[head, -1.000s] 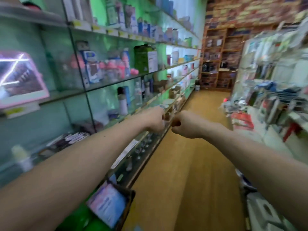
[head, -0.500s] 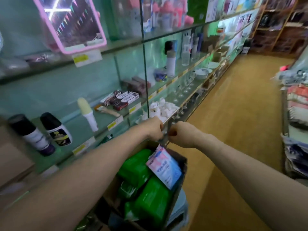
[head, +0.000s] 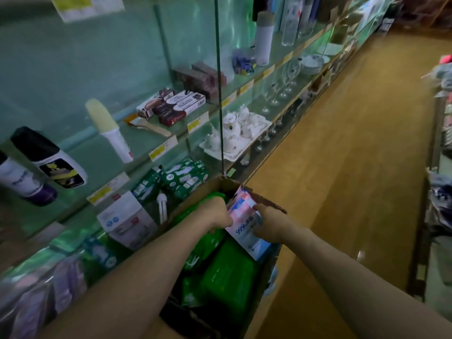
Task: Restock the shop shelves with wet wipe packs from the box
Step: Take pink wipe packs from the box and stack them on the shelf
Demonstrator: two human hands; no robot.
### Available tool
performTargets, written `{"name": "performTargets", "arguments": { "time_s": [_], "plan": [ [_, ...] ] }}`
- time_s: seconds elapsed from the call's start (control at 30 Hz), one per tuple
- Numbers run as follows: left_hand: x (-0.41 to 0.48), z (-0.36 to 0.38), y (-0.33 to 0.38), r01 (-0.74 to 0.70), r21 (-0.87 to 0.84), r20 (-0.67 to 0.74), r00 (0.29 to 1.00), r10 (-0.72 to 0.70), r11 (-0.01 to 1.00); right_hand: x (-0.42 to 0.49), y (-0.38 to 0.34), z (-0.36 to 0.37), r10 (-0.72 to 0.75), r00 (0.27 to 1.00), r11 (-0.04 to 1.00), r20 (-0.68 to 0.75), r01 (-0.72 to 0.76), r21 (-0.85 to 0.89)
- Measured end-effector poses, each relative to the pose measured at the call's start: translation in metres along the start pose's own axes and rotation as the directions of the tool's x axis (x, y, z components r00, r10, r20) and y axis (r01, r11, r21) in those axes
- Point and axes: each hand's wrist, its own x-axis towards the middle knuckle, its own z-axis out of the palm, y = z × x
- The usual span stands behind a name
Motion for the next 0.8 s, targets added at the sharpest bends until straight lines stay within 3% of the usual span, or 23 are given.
{"name": "performTargets", "arguments": {
  "time_s": [0.23,0.33,0.53,0.7,0.8],
  "plan": [
    [0.009,0.020,0.002,-0.002,-0.046,0.016,1.000,0.003,0.999,0.015,0.014,0.025,0.060,0.998,0.998,0.030,-0.061,0.030],
    [0.010,0.021,0.002,0.050,-0.201,0.058,0.998,-0.039,0.978,0.018,0.022,0.020,0.037,0.998,0.994,0.049,-0.042,0.103],
    [0.015,0.010,-0.001,0.148,-0.709,0.091,0.989,-0.119,0.690,0.023,0.019,0.004,-0.007,0.999,0.932,-0.052,0.025,0.361],
    [0.015,0.008,-0.002,0.139,-0.776,0.073,0.989,-0.131,0.615,0.032,0.016,0.002,0.053,0.992,0.980,-0.112,-0.030,0.198],
    [0.017,0.006,-0.002,0.164,-0.771,0.095,0.985,-0.144,0.615,0.034,0.019,0.009,0.085,0.996,0.959,-0.012,-0.079,0.271]
  ]
}}
